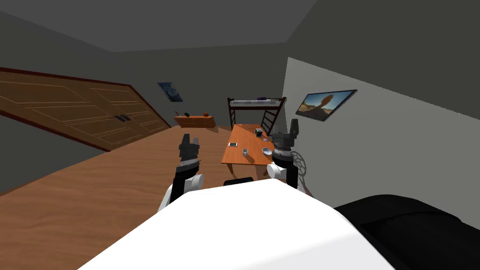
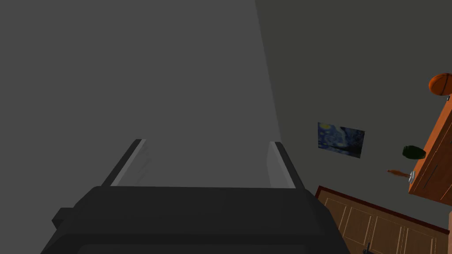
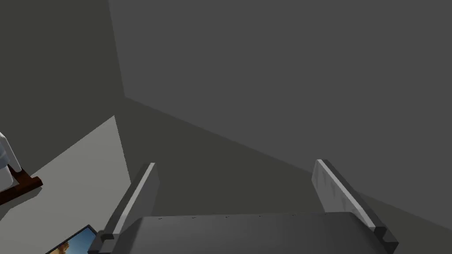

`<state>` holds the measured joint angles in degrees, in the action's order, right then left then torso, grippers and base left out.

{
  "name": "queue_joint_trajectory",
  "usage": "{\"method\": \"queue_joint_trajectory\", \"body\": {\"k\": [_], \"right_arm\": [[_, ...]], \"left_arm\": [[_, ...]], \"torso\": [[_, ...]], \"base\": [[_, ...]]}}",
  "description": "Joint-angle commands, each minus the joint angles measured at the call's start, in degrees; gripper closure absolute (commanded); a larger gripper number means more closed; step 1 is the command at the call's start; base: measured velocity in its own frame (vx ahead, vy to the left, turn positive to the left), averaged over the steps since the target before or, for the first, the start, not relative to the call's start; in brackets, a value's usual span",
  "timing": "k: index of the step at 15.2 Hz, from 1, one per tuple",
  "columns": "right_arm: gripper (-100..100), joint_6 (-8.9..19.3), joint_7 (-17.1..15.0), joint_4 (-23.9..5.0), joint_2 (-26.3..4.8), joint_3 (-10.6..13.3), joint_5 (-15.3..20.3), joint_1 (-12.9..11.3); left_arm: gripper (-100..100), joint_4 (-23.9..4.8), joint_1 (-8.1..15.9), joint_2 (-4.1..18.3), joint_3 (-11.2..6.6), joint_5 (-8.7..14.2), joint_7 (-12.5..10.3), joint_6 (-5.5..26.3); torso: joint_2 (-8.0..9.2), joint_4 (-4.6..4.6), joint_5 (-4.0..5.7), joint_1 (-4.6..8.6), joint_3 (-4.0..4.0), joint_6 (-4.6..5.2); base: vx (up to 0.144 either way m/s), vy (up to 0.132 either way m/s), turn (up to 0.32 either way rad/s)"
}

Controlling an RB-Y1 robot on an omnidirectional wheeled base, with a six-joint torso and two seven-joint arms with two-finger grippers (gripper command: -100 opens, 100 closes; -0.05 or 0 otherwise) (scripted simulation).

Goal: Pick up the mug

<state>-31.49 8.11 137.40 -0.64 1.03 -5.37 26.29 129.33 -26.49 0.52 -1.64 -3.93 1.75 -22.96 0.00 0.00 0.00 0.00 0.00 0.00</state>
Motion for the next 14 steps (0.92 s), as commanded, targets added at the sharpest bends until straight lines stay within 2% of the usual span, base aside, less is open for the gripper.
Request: {"method": "queue_joint_trajectory", "body": {"k": [1,2,5,8,9,11,12,14], "right_arm": [[-100,-0.52,0.46,-0.63,-2.68,0.21,1.08,0.06],[-100,-0.52,0.46,-0.63,-2.68,0.21,1.08,0.06],[-100,-1.82,1.56,-2.43,-6.24,0.68,3.67,0.30],[-100,-3.79,3.13,-5.60,-10.12,1.38,7.46,0.84],[-100,-3.79,3.13,-5.60,-10.25,1.38,7.46,0.84],[-100,-5.39,4.38,-8.59,-13.18,1.96,10.48,1.43],[-100,-5.39,4.38,-8.59,-13.44,1.96,10.48,1.43],[-100,-7.16,5.72,-11.85,-16.54,2.62,13.59,2.29]], "left_arm": [[0,0.00,0.00,0.00,0.00,0.00,0.00,0.00],[0,0.00,0.00,0.00,0.01,0.00,0.00,0.00],[0,0.00,0.01,-0.01,0.01,0.00,0.00,0.00],[0,0.00,0.01,-0.02,0.03,0.00,0.00,0.00],[0,0.00,0.01,-0.02,0.03,0.00,0.00,0.00],[0,0.00,0.01,-0.02,0.03,0.00,0.00,0.00],[0,0.00,0.01,-0.02,0.03,0.00,0.00,0.00],[0,0.00,0.01,-0.02,0.03,0.00,0.00,0.00]], "torso": [[0.00,0.00,0.00,0.00,0.00,0.00],[0.00,0.00,-0.01,-0.09,0.00,-0.02],[-0.01,0.00,-0.08,-0.41,0.01,-0.03],[-0.16,-0.04,-0.19,-0.86,0.09,-0.07],[-0.25,-0.05,-0.21,-1.01,0.14,-0.07],[-0.18,-0.05,-0.21,-0.93,0.11,-0.04],[-0.12,-0.04,-0.21,-0.97,0.08,-0.06],[-0.05,-0.02,-0.20,-0.90,0.03,-0.06]], "base": [[-0.001,0.041,0.095],[0.001,0.065,0.101],[0.007,0.116,0.146],[0.052,0.225,0.320],[0.064,0.232,0.178],[0.031,0.203,0.242],[0.015,0.204,0.198],[0.022,0.215,0.331]]}}
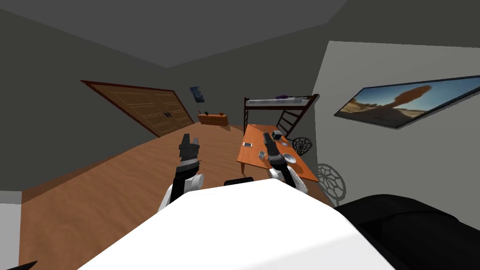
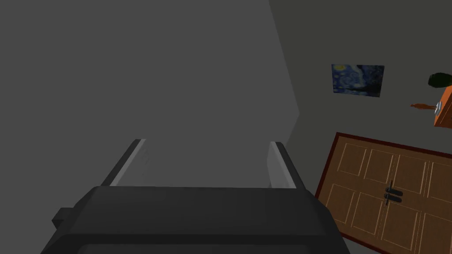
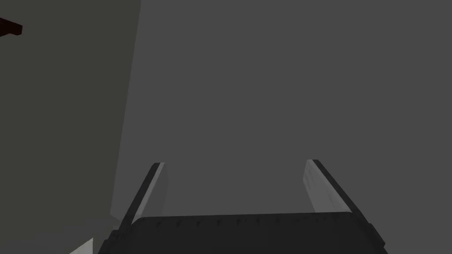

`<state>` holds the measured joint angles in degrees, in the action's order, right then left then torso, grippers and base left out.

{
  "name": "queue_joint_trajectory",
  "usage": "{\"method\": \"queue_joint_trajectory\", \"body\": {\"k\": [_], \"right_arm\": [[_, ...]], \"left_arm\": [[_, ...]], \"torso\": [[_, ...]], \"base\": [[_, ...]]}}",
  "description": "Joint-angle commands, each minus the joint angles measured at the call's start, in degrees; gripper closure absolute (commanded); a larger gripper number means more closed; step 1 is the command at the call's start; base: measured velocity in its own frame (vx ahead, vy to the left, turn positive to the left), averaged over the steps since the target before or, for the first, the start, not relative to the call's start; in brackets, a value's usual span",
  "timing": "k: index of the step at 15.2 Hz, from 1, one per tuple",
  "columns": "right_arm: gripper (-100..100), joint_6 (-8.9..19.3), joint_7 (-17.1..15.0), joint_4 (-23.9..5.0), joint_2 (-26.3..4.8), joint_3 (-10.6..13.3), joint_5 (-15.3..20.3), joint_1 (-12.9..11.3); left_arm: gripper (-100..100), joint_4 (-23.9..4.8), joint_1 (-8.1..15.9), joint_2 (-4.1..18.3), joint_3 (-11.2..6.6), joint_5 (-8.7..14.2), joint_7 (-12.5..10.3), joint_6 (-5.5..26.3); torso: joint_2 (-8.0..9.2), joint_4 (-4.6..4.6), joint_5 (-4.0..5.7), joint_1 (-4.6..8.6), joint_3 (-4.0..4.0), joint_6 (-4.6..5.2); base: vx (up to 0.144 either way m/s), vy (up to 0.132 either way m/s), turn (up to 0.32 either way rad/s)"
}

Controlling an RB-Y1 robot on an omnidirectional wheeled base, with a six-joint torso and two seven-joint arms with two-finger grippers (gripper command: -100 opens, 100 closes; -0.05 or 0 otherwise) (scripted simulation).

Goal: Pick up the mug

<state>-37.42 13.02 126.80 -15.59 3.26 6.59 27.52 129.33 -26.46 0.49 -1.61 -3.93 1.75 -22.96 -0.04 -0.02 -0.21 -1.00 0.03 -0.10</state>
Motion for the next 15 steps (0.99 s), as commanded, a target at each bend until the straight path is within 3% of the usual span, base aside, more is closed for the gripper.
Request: {"method": "queue_joint_trajectory", "body": {"k": [1,2,3,10,12,13,15], "right_arm": [[-100,-1.23,0.81,-1.75,-2.22,0.39,1.84,1.05],[-100,-2.17,1.51,-3.93,-3.98,0.74,3.58,1.59],[-100,-2.17,1.51,-3.93,-4.31,0.74,3.58,1.59],[-100,-5.93,4.40,-13.03,-12.78,2.23,10.87,4.43],[-100,-5.93,4.40,-14.69,-14.10,2.23,10.87,4.43],[-100,-6.82,5.12,-16.76,-16.24,2.61,12.73,5.29],[-100,-6.82,5.12,-17.87,-16.86,2.61,12.73,5.29]], "left_arm": [[0,0.00,0.00,0.00,0.00,0.00,0.00,0.00],[0,0.00,-0.01,0.00,-0.01,0.00,0.00,0.00],[0,0.00,-0.01,0.00,-0.01,0.00,0.00,0.00],[0,0.00,-0.01,0.01,-0.02,0.00,0.00,0.00],[0,0.00,-0.01,0.01,-0.02,0.00,0.00,0.00],[0,0.00,-0.02,0.02,-0.03,0.00,0.00,0.00],[0,0.00,-0.01,0.02,-0.02,0.00,0.00,0.00]], "torso": [[0.00,0.00,0.00,0.00,0.00,0.00],[0.03,0.01,-0.01,0.01,-0.02,0.06],[0.08,0.01,0.00,0.05,-0.04,0.05],[0.08,0.02,0.08,0.44,-0.05,0.08],[0.06,0.02,0.08,0.46,-0.04,0.06],[0.09,0.02,0.10,0.55,-0.05,0.10],[0.13,0.03,0.12,0.63,-0.08,0.07]], "base": [[0.021,0.216,0.283],[0.020,0.200,0.243],[0.019,0.156,0.181],[0.039,0.129,0.245],[0.048,0.094,0.167],[0.041,0.073,0.186],[0.027,0.055,0.147]]}}
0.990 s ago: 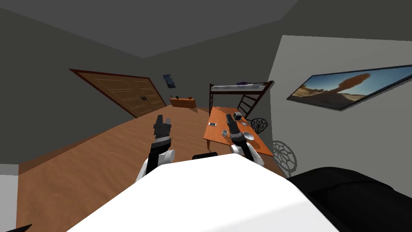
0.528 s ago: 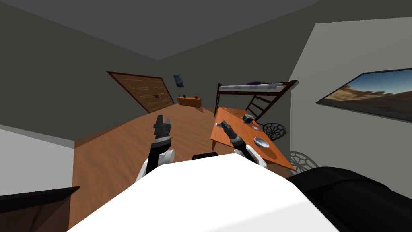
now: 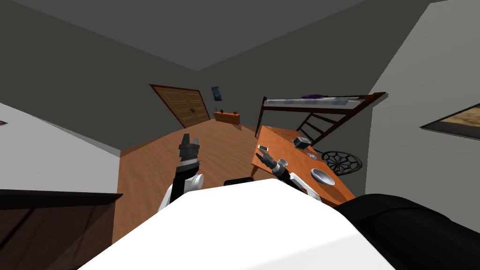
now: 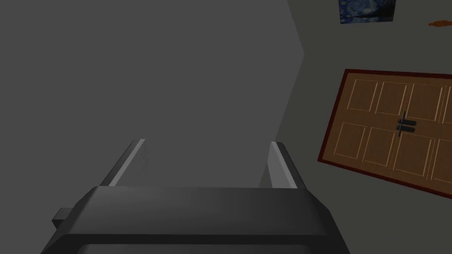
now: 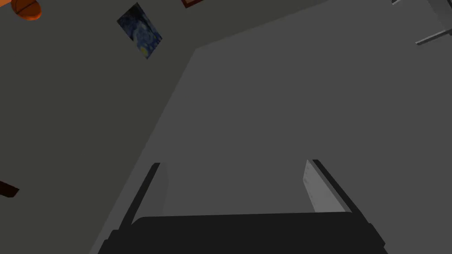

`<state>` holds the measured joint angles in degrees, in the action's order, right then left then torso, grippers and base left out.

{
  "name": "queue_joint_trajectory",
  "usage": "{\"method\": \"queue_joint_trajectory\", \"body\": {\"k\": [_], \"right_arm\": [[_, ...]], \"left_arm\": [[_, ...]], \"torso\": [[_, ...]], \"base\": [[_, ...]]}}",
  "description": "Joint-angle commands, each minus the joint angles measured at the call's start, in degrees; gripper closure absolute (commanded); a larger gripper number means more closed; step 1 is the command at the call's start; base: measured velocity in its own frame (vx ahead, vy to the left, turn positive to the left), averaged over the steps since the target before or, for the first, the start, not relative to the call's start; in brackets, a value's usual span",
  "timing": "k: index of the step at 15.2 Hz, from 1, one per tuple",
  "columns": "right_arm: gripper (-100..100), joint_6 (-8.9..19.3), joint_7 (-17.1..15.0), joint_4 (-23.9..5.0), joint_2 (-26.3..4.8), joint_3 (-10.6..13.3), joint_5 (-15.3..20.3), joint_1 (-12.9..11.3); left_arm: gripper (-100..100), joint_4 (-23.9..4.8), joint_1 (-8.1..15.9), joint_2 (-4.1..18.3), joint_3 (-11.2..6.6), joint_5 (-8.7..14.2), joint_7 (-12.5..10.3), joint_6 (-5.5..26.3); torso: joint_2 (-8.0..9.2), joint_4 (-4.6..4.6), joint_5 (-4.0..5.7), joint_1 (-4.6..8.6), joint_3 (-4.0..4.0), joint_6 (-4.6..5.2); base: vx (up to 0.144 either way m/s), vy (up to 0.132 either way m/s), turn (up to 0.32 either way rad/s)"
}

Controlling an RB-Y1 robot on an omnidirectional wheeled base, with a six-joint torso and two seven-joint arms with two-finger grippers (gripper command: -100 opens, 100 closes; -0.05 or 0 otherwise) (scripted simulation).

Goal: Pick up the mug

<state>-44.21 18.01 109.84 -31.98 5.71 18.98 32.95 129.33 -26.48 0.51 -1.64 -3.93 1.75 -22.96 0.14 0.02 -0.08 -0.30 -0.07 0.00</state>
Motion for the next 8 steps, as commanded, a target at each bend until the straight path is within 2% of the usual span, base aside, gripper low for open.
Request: {"method": "queue_joint_trajectory", "body": {"k": [1,2,3,4,5,6,7,8], "right_arm": [[-100,-0.90,0.84,-2.86,-2.86,0.53,2.18,0.77],[-100,-0.90,0.84,-4.26,-3.34,0.53,2.18,0.77],[-100,-1.72,1.53,-5.81,-5.03,0.91,4.00,1.69],[-100,-1.72,1.53,-6.91,-6.27,0.91,4.00,1.69],[-100,-1.72,1.53,-7.76,-6.27,0.91,4.00,1.69],[-100,-2.49,2.22,-9.81,-8.47,1.27,5.79,2.62],[-100,-2.49,2.22,-11.06,-9.28,1.27,5.79,2.62],[-100,-2.49,2.22,-11.38,-9.28,1.27,5.79,2.62]], "left_arm": [[0,0.00,0.00,0.00,0.00,0.00,0.00,0.00],[0,0.00,0.01,0.00,0.00,0.00,0.00,0.00],[0,0.00,0.01,0.00,0.00,0.00,0.00,0.00],[0,0.00,0.01,0.00,0.01,0.00,0.00,0.00],[0,0.00,0.00,0.00,0.00,0.00,0.00,0.00],[0,0.00,0.00,0.00,0.00,0.00,0.00,0.00],[0,0.00,0.00,0.00,0.00,0.00,0.00,0.00],[0,0.00,0.00,0.00,0.00,0.00,0.00,0.00]], "torso": [[0.00,0.00,0.00,0.00,0.00,0.00],[0.01,0.00,0.01,0.00,-0.01,-0.03],[0.00,0.00,0.00,0.00,0.00,-0.03],[-0.03,0.00,0.00,-0.02,0.01,-0.05],[-0.06,-0.01,0.00,0.00,0.03,-0.03],[-0.04,-0.01,0.02,0.05,0.02,0.00],[-0.03,-0.01,0.02,0.08,0.02,-0.02],[-0.03,0.00,0.02,0.09,0.01,-0.02]], "base": [[0.027,0.057,0.177],[0.034,0.062,0.217],[0.046,0.066,0.326],[0.054,0.056,0.267],[0.041,0.031,0.066],[0.043,0.033,0.171],[0.043,0.034,0.210],[0.030,0.020,0.099]]}}
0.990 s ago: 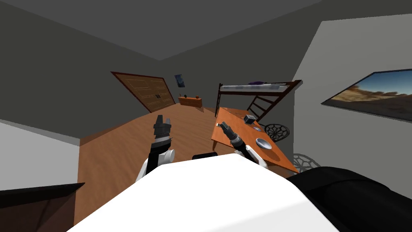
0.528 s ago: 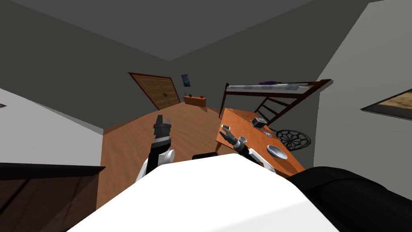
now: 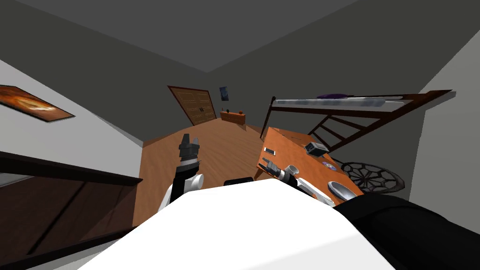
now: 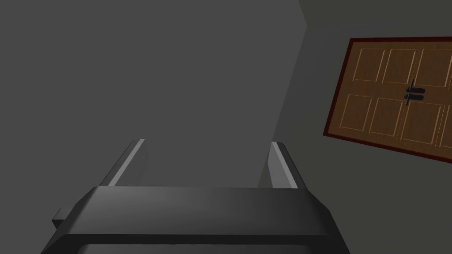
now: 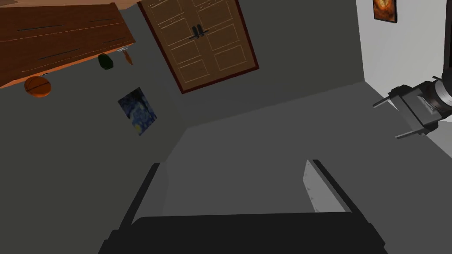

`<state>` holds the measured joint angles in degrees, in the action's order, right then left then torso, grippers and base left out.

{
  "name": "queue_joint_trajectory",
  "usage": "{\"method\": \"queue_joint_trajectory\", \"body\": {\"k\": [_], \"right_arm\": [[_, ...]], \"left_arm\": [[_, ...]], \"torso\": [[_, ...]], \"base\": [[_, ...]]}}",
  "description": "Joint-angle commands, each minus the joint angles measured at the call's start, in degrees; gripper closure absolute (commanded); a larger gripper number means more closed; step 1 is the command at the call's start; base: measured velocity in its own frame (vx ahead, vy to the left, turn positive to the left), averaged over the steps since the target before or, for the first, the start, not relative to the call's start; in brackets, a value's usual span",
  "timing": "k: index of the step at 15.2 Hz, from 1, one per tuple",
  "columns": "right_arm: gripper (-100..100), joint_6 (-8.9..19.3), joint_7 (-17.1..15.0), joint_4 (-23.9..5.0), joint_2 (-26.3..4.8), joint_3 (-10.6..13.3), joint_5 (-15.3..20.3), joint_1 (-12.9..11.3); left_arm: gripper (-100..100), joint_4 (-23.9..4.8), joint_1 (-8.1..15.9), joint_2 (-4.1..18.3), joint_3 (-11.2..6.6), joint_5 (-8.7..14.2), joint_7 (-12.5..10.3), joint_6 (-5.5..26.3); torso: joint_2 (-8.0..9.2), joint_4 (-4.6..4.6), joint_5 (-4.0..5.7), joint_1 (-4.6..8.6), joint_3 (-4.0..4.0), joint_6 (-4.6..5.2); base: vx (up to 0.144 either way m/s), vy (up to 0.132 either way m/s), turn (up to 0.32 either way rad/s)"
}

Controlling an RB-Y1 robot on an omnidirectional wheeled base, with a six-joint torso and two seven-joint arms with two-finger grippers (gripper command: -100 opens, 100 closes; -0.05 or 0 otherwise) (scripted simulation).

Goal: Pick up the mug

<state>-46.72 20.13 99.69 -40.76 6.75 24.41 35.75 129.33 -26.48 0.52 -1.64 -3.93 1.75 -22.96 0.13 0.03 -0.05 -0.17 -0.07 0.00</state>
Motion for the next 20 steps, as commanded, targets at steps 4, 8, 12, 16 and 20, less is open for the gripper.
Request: {"method": "queue_joint_trajectory", "body": {"k": [4,8,12,16,20], "right_arm": [[-100,-0.68,0.77,-4.97,-3.53,0.59,2.11,0.75],[-100,-1.32,1.41,-8.80,-6.57,0.95,3.81,1.65],[-100,-2.41,2.63,-14.22,-11.96,1.72,7.06,3.34],[-100,-2.84,3.20,-20.22,-15.26,2.13,8.59,4.10],[-100,-3.44,4.28,-26.16,-19.43,3.04,11.47,5.40]], "left_arm": [[0,0.00,0.00,0.00,0.00,0.00,0.00,0.00],[0,0.00,0.00,0.00,0.00,0.00,0.00,0.00],[0,0.00,0.00,0.00,0.00,0.00,0.00,0.00],[0,0.00,0.01,0.01,0.00,0.00,0.00,0.00],[0,0.00,0.01,0.00,0.00,0.00,0.00,0.00]], "torso": [[0.01,0.00,0.01,0.05,-0.01,0.02],[0.05,0.01,0.02,0.10,-0.03,0.02],[0.04,0.01,0.02,0.11,-0.02,0.01],[-0.02,0.00,0.03,0.19,0.01,-0.03],[0.08,0.02,0.03,0.17,-0.05,-0.02]], "base": [[0.032,0.013,0.135],[0.025,0.002,0.130],[0.031,0.001,0.180],[0.039,-0.019,0.215],[0.014,-0.018,0.173]]}}
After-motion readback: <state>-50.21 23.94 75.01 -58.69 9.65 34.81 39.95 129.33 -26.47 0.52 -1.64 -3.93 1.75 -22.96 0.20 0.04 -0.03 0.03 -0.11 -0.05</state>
